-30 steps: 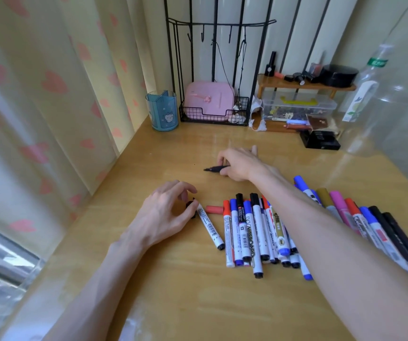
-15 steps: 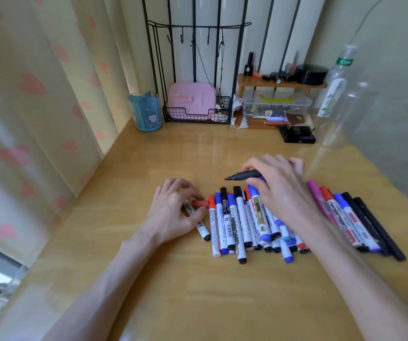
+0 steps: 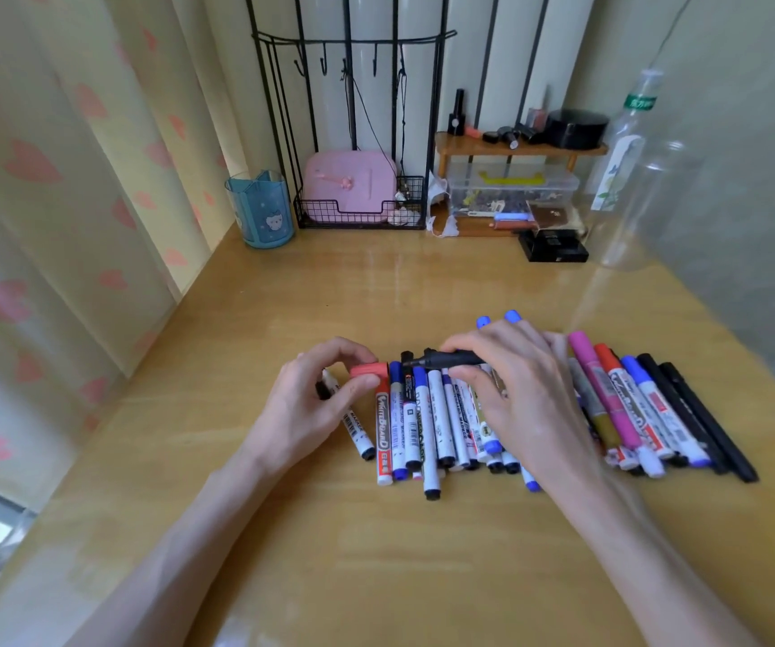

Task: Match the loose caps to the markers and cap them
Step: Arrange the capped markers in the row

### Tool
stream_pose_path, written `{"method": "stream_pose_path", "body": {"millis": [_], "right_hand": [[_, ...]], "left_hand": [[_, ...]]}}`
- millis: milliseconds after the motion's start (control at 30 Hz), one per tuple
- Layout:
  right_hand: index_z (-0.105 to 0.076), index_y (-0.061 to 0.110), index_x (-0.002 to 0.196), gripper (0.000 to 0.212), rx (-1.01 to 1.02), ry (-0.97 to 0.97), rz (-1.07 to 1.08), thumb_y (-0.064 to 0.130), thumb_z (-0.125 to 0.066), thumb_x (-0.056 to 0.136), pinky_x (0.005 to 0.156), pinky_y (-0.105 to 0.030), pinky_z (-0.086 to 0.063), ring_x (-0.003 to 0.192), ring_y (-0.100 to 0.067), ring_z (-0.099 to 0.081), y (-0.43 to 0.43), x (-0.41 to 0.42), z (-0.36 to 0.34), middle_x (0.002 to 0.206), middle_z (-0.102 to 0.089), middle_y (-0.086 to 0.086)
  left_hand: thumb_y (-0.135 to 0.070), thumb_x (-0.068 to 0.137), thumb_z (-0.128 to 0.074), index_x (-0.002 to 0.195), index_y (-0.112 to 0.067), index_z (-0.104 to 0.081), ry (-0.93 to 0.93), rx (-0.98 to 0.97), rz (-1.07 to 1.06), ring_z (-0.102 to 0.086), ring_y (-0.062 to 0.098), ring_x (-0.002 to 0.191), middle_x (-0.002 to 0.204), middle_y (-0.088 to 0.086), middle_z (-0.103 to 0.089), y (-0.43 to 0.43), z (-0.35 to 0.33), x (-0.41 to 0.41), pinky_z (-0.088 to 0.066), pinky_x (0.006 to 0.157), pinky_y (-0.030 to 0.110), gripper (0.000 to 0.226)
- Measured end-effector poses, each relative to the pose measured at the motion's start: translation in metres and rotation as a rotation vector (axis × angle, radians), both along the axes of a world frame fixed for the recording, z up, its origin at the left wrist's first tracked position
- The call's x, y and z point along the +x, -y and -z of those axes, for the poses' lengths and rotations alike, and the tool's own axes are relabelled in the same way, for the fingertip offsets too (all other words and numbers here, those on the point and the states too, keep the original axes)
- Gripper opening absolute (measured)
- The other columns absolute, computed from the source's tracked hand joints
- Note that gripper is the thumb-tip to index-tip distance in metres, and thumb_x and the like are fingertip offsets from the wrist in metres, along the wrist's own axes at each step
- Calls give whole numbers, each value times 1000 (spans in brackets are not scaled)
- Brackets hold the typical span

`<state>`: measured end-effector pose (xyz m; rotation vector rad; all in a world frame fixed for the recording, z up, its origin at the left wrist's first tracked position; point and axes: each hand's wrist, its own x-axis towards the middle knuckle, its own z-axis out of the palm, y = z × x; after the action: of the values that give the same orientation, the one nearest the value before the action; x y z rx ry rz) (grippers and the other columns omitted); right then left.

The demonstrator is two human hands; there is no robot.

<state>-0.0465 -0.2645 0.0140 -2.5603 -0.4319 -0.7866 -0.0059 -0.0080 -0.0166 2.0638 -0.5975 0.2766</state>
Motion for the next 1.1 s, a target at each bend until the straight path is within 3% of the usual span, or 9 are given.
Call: {"method": "stream_pose_path", "body": {"millis": [133, 333, 467, 567, 667, 833, 967, 1100], "right_hand": [[-69, 32, 106, 17, -10, 17, -30, 21, -74, 94, 87, -43, -37, 96, -15, -56, -5, -1, 2, 99, -64, 14], [-73, 30, 113, 19, -21, 14, -63, 29, -72, 95, 86, -42, -42, 94, -17, -58, -10, -2, 6, 99, -64, 13], [-75, 25, 120, 27, 7, 1, -92, 34, -72, 95, 81, -40, -50, 89, -18, -59, -7, -1, 10, 94, -65, 9], [-75, 23, 123, 33, -13, -9, -110, 39, -65, 96, 76, -42, -52, 84, -19, -59, -3, 1, 10, 90, -65, 7], [-75, 23, 123, 32, -43, -3, -107, 37, -65, 96, 75, -40, -51, 83, -20, -59, -1, 2, 8, 89, -65, 6], [-76, 23, 121, 31, -70, 22, -91, 28, -76, 91, 75, -40, -51, 83, -19, -57, 0, 0, 8, 90, -65, 6], [-74, 21, 125, 31, -51, 10, -119, 25, -74, 94, 80, -40, -51, 89, -20, -59, 0, -1, 8, 97, -65, 5], [-73, 17, 127, 34, -47, -4, -157, 17, -75, 93, 88, -33, -50, 97, -16, -59, -3, -4, 8, 106, -65, 5]], "left_hand": [[-32, 93, -74, 106, -20, -72, -5, -43, 16, -64, 2, 78, 98, -14, -74, 4, -3, -4, -43, 67, 14, 18], [-19, 92, -77, 111, -10, -78, 2, -31, 30, -56, -18, 69, 99, -12, -76, 12, -4, -11, -37, 65, 1, 21], [-25, 92, -76, 111, -16, -78, -36, -27, 9, -63, -11, 77, 99, -20, -75, 11, -4, -12, -42, 67, 6, 20], [-36, 93, -72, 112, -26, -77, -45, -17, 18, -71, 7, 94, 103, -22, -76, 9, -5, -12, -53, 74, 24, 23], [-42, 92, -71, 114, -27, -77, -39, -3, 22, -71, 13, 94, 106, -22, -75, 10, -4, -12, -55, 76, 34, 28], [-42, 92, -70, 114, -23, -76, -19, -9, 25, -71, 8, 98, 105, -21, -76, 11, -5, -12, -53, 76, 21, 30], [-38, 92, -71, 114, -22, -76, 20, -1, 19, -69, 1, 91, 103, -22, -75, 13, -8, -15, -45, 72, 10, 27], [-40, 93, -69, 115, -20, -77, 48, 32, 23, -66, -3, 88, 104, -20, -74, 15, -8, -16, -42, 72, 7, 30]]}}
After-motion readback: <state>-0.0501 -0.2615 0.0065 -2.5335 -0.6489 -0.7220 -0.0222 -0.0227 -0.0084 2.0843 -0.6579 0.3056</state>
